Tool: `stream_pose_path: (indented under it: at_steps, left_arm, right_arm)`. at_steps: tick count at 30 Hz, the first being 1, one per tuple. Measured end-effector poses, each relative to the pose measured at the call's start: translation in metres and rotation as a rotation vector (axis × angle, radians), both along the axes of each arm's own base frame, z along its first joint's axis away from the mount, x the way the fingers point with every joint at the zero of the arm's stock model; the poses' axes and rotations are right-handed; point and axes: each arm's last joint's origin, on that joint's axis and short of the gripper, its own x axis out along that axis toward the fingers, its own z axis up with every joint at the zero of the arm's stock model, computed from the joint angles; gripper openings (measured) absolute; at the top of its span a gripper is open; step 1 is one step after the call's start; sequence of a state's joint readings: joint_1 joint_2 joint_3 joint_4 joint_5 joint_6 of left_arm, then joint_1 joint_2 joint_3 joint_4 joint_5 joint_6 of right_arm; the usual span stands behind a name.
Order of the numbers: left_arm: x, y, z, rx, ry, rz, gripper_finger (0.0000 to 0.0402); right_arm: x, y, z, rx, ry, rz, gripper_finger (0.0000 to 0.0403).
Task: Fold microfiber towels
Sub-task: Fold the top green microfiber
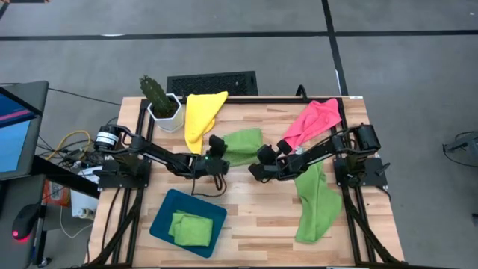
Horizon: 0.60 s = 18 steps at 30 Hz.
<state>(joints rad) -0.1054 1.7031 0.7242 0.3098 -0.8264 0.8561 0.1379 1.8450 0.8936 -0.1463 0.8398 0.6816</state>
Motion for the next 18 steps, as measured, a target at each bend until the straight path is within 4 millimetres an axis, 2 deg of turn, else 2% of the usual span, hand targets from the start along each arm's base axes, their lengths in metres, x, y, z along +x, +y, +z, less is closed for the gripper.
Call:
stream_pose_path:
  at_steps: [5,9,13,18]
  left_arm:
    - [-0.002,-0.005,-0.008,-0.186,0.034,-0.109,0.0001]
    - [-0.006,-0.004,-0.011,-0.208,0.061,-0.08,0.0]
    - [-0.007,-0.007,-0.014,-0.271,0.098,-0.141,0.0]
    - [-0.007,-0.007,-0.015,-0.247,0.119,-0.149,0.0]
  right_arm:
    - [0.0,0.003,0.0,0.002,0.001,0.008,0.0017]
    - [-0.001,0.004,0.0,0.002,0.005,0.014,0.0019]
    - [-0.001,0.004,0.0,0.002,0.005,0.013,0.0024]
    - [-0.001,0.004,0.0,0.003,0.004,0.013,0.002]
